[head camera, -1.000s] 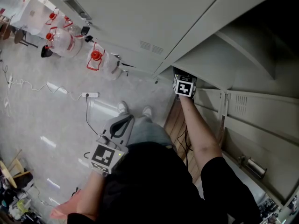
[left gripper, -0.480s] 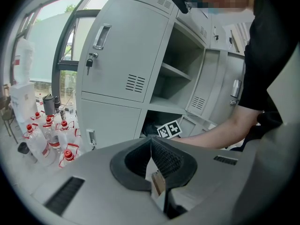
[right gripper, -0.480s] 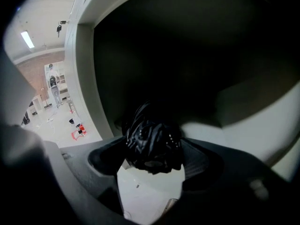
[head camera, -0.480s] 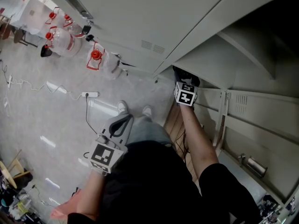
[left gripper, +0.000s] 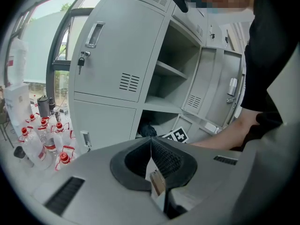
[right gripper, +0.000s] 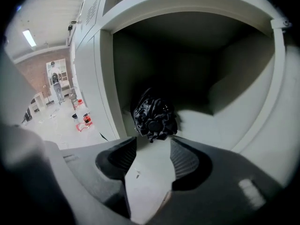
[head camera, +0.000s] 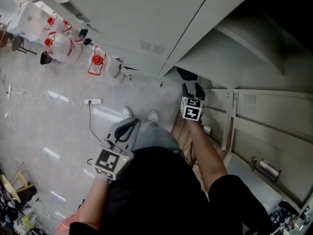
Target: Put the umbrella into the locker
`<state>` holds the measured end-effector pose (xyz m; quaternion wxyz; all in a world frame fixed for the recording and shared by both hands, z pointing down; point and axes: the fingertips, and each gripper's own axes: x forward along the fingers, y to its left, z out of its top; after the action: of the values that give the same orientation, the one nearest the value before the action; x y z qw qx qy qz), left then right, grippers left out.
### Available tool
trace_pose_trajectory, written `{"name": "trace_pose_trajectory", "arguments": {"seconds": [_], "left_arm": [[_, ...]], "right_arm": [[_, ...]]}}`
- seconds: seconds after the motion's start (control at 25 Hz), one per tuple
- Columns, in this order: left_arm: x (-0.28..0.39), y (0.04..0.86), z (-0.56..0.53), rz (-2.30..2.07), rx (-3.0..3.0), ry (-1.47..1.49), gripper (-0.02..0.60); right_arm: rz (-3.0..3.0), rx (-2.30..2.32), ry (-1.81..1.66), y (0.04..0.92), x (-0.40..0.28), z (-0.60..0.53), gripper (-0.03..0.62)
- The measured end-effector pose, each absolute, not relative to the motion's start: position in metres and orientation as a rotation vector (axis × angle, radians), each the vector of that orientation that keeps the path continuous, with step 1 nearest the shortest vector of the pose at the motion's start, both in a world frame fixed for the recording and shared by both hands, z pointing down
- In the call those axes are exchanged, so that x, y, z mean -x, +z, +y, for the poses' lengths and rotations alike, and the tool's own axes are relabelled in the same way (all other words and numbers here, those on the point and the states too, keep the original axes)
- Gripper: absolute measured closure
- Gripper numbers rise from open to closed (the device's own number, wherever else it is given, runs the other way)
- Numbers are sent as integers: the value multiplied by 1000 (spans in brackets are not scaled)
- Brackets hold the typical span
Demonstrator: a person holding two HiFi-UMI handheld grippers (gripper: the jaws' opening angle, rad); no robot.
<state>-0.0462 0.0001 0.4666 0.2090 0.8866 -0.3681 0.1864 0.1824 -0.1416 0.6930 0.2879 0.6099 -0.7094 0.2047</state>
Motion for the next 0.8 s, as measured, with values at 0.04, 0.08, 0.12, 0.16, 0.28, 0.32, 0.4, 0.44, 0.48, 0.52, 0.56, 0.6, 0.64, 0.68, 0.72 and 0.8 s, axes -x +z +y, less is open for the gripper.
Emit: {"name": "trace_pose_trajectory", "arguments": {"seconds": [0.04, 0.08, 0.12, 0.16, 0.28, 0.32, 0.4, 0.44, 0.48, 0.52, 0.56, 0.6, 0.64, 0.68, 0.72, 0.8], "left_arm": [[45, 467, 0, -1022, -2469, 519, 572], [45, 467, 1, -1020, -2471, 520, 572], [44, 466, 1, -1019, -2472, 520, 572], [43, 466, 1, -1018, -2472, 520, 572], [42, 466, 1, -1018, -2472, 523, 572], [42, 466, 1, -1018, -2473, 525, 572], [43, 466, 1, -1022, -2472, 528, 572], [43, 466, 1, -1025, -2470, 528, 572], [43, 466, 1, -1028, -2468, 527, 572], [44, 466, 1, -1031, -2466, 526, 572], [45, 466, 1, -1036, -2463, 523, 572], [46, 466, 1, -1041, -2460, 521, 572], [46, 467, 0, -1047, -2457, 518, 572], [47, 467, 0, -1051, -2454, 515, 572], [47, 467, 0, -1055, -2450, 511, 572], [46, 469, 0, -1055, -2443, 504, 572]], "right_arm": [[-1888, -1615, 535, 695, -182, -140, 397], [-1880, -1604, 526, 697, -183, -138, 437], [-1872, -1598, 521, 699, -184, -137, 459], [-1866, -1596, 520, 700, -184, -136, 476], [-1877, -1597, 507, 694, -180, -143, 518], [-1879, -1593, 502, 694, -179, -146, 529], [-1877, -1589, 499, 693, -178, -151, 547], [-1871, -1591, 498, 693, -179, -154, 558], [-1862, -1595, 499, 694, -179, -156, 564], [-1853, -1598, 502, 694, -180, -158, 568], [-1846, -1600, 508, 694, -180, -160, 569], [-1842, -1603, 514, 694, -180, -161, 571], [-1841, -1604, 515, 694, -179, -162, 571], [-1843, -1603, 511, 694, -178, -163, 572], [-1848, -1600, 505, 694, -177, -165, 572], [-1863, -1592, 498, 693, -173, -170, 572]]}}
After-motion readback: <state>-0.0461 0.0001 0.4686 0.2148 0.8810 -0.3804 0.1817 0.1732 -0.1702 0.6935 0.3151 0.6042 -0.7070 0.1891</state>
